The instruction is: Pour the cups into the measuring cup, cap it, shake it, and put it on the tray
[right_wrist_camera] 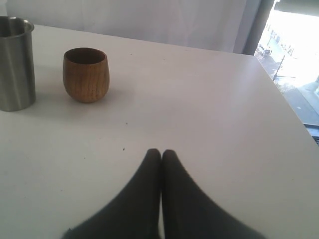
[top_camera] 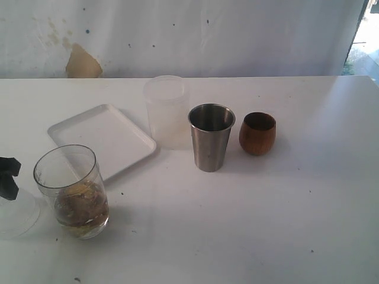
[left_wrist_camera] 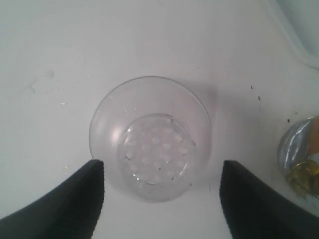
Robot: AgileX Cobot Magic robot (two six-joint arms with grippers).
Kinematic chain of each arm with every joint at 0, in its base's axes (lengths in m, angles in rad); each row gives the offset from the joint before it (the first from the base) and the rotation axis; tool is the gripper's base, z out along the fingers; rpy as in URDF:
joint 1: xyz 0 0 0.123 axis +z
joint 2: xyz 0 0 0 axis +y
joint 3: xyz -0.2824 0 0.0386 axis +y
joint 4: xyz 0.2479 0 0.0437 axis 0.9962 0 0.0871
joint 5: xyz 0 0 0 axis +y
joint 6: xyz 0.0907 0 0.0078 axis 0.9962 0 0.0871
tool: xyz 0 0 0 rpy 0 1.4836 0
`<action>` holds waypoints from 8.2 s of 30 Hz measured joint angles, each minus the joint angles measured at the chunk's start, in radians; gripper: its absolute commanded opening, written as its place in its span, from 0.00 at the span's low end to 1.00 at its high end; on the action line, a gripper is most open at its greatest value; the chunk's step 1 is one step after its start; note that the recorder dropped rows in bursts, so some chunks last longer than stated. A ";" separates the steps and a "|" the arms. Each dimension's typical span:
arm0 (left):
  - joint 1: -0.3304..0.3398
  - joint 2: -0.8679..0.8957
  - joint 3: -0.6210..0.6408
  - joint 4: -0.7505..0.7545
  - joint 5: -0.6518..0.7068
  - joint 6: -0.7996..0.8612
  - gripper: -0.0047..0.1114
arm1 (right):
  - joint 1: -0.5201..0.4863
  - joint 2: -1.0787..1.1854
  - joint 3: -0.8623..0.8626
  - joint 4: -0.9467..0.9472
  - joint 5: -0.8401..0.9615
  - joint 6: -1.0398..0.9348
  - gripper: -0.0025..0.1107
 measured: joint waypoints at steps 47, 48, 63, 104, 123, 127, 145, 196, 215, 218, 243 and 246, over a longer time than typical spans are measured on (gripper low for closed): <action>-0.044 -0.172 -0.505 -0.014 0.480 -0.045 0.04 | 0.000 0.000 0.000 0.000 0.000 0.000 0.02; -0.066 -0.176 -0.505 -0.021 0.482 -0.045 0.04 | 0.000 0.000 0.000 0.000 0.000 0.000 0.02; -0.410 -0.141 -0.506 0.083 0.487 -0.212 0.04 | 0.000 0.000 0.000 0.000 0.000 0.003 0.02; -0.410 -0.141 -0.447 0.055 0.488 -0.227 0.04 | 0.000 0.000 0.000 0.000 0.000 0.020 0.02; -0.410 -0.095 -0.447 0.034 0.465 -0.201 0.04 | 0.000 0.000 0.000 0.000 0.000 0.020 0.02; -0.410 -0.093 -0.447 0.034 0.458 -0.194 0.06 | 0.000 0.000 0.000 0.000 0.000 0.020 0.02; -0.410 -0.088 -0.447 0.018 0.447 -0.145 0.54 | 0.000 0.000 0.000 0.000 0.000 0.022 0.02; -0.410 -0.192 -0.297 -0.017 0.176 0.110 0.04 | 0.000 0.000 0.000 0.000 0.000 0.022 0.02; -0.410 -0.184 -0.298 0.035 0.268 0.110 0.04 | 0.000 0.000 0.000 0.000 0.000 0.022 0.02; -0.410 -0.158 -0.305 0.017 0.262 0.110 0.04 | 0.000 0.000 0.000 0.000 0.000 0.022 0.02; -0.412 -0.127 -0.374 0.015 0.326 0.116 0.04 | 0.000 0.000 0.000 0.000 0.000 0.041 0.02; -0.412 -0.127 -0.411 0.013 0.352 0.116 0.04 | 0.000 0.000 0.000 0.000 0.000 0.041 0.02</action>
